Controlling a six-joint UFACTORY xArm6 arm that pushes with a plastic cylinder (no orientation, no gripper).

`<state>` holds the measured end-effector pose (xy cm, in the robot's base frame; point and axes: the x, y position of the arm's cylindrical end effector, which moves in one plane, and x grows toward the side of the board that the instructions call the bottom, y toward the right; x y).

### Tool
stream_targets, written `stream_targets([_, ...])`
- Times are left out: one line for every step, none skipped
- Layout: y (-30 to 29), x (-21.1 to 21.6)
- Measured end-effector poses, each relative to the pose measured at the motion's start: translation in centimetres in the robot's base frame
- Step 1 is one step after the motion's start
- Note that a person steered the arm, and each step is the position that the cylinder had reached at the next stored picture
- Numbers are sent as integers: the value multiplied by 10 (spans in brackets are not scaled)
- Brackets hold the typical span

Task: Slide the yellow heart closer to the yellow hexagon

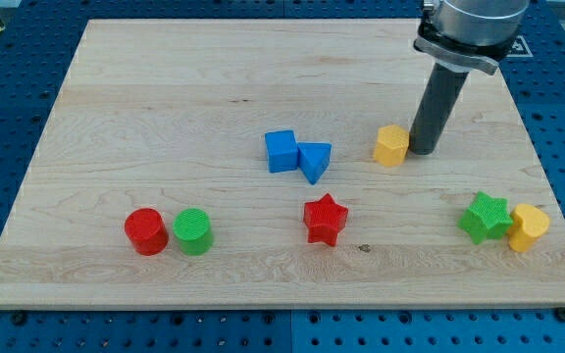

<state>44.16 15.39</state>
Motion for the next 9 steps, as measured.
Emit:
stream_targets([-29,0])
stream_targets([-66,0])
stream_targets([-96,0])
stream_targets([-81,0])
stream_targets([-37,4])
stream_targets([13,25])
stream_targets([57,51])
stream_targets([96,59])
stream_targets([132,68])
